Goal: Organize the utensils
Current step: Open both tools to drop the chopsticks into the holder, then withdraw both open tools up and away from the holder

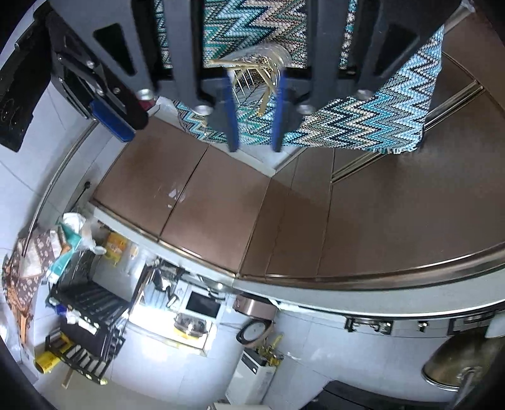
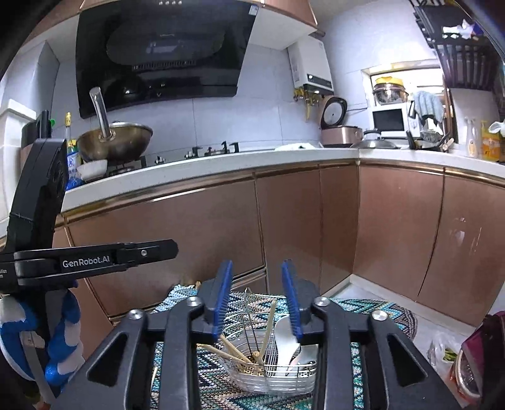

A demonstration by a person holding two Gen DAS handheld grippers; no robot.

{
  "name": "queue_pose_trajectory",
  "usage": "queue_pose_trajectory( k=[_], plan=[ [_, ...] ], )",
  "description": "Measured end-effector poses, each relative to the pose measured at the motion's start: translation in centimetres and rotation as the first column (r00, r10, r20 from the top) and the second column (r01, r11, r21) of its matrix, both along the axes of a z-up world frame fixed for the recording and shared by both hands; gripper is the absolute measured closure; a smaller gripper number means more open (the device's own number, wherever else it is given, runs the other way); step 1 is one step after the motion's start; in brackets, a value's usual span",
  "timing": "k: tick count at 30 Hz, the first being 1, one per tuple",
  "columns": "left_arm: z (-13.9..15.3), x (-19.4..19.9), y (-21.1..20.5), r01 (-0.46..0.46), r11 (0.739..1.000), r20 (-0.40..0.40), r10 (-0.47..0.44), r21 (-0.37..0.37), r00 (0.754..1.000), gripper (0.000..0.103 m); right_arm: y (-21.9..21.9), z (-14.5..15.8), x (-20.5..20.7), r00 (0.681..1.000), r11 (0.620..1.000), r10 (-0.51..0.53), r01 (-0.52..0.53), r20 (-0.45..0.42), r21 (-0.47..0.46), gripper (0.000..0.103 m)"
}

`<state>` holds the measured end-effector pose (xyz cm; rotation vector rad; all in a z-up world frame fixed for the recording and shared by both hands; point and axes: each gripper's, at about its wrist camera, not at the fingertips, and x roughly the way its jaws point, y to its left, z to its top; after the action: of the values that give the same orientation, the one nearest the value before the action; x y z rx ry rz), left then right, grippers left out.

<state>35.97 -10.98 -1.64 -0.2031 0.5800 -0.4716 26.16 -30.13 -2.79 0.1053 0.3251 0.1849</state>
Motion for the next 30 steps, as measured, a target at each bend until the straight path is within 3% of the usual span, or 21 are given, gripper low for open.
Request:
queue_pose_trajectory(
  k=[10, 12, 16, 20, 27, 30],
  plan=[
    [4.0, -7.1, 3.6, -0.061, 0.998, 0.091, 0.063, -0.028, 0.994, 0.067, 1.5, 5.3, -6.7, 0.994, 1.000, -0.016, 0.017, 0.109, -0.014, 0.022],
    [4.8, -8.8, 4.4, -0.073, 0.997, 0.114, 0.076, -0.029, 0.991, 0.061, 1.8, 6.1, -8.0, 0.992, 1.000, -0.020, 0.022, 0.129, -0.014, 0.018],
    [6.0, -11.9, 5.5, -0.090, 0.996, 0.152, 0.093, -0.025, 0.984, 0.059, 2.2, 7.5, -11.1, 0.986, 1.000, -0.026, 0.027, 0.167, -0.007, 0.007],
    [7.0, -14.9, 6.6, -0.102, 0.994, 0.180, 0.106, -0.029, 0.978, 0.056, 2.5, 8.4, -14.1, 0.979, 0.999, -0.047, 0.049, 0.199, -0.002, 0.000],
    [7.2, -19.7, 8.9, -0.142, 0.989, 0.222, 0.144, -0.026, 0.964, 0.050, 3.4, 8.8, -18.7, 0.966, 0.997, -0.072, 0.079, 0.249, -0.022, 0.000],
    [7.5, -21.4, 10.0, -0.180, 0.983, 0.249, 0.179, -0.016, 0.952, 0.042, 3.5, 8.9, -20.6, 0.953, 0.994, -0.101, 0.109, 0.284, -0.012, 0.000]
  ],
)
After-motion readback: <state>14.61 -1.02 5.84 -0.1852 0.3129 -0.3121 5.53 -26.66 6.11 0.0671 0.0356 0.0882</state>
